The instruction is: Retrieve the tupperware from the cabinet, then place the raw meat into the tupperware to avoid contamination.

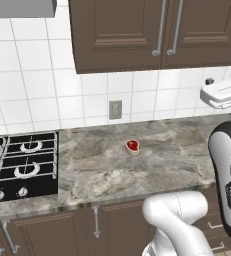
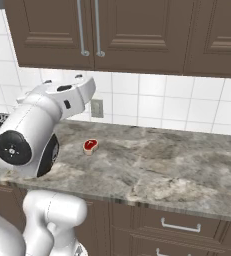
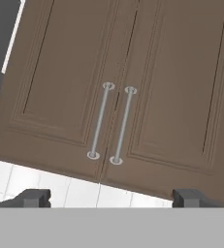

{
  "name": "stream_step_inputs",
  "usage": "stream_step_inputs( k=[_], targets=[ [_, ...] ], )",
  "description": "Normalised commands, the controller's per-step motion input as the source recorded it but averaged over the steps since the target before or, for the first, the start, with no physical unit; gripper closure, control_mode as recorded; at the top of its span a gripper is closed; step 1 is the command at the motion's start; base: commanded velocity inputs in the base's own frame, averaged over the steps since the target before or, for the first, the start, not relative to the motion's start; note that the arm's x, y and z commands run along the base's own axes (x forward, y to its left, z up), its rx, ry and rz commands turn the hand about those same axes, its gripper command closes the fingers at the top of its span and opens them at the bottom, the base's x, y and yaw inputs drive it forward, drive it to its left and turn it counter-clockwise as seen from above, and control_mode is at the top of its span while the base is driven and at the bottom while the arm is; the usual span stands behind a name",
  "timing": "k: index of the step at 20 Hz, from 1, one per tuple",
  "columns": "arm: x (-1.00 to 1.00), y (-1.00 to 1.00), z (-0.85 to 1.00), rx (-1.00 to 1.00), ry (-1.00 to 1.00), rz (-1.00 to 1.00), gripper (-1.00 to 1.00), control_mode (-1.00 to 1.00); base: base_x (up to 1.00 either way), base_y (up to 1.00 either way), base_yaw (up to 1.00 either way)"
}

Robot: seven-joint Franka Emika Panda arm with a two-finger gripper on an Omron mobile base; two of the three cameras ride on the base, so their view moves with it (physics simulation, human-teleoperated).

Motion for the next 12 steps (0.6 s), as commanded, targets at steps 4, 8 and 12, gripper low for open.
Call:
stream_step_inputs(
  k=[4, 8, 12],
  targets=[
    [0.01, 0.00, 0.16, -0.05, -0.09, 0.01, -1.00, -1.00, 0.00, 0.00, 0.00],
    [0.08, 0.00, 0.13, -0.01, -0.04, 0.03, -1.00, -1.00, 0.00, 0.00, 0.00],
    [0.16, -0.01, 0.16, 0.00, -0.02, 0.00, -1.00, -1.00, 0.00, 0.00, 0.00]
  ],
)
